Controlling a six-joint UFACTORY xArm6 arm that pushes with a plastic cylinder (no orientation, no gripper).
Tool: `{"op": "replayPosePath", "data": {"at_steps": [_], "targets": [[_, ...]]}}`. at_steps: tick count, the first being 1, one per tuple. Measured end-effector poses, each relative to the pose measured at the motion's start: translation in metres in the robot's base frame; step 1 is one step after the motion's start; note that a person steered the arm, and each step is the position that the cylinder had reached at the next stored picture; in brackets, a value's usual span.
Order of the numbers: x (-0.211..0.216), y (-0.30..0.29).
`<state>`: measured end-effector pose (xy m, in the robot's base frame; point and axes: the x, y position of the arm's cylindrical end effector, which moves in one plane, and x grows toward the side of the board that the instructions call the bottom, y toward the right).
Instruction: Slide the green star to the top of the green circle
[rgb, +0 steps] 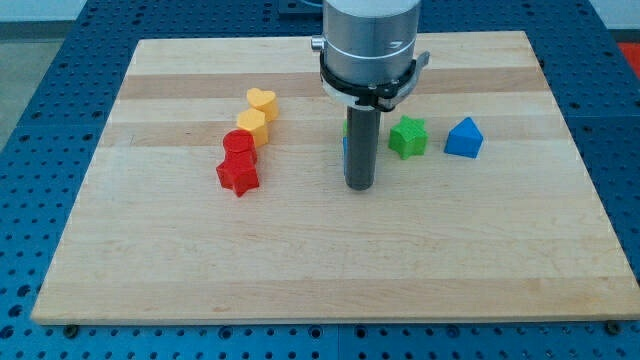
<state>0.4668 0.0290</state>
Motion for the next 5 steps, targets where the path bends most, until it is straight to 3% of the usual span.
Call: {"op": "replayPosePath", "data": {"at_steps": [2, 5], "targets": [[-0.003, 0.005], [-0.028, 0.069]]}}
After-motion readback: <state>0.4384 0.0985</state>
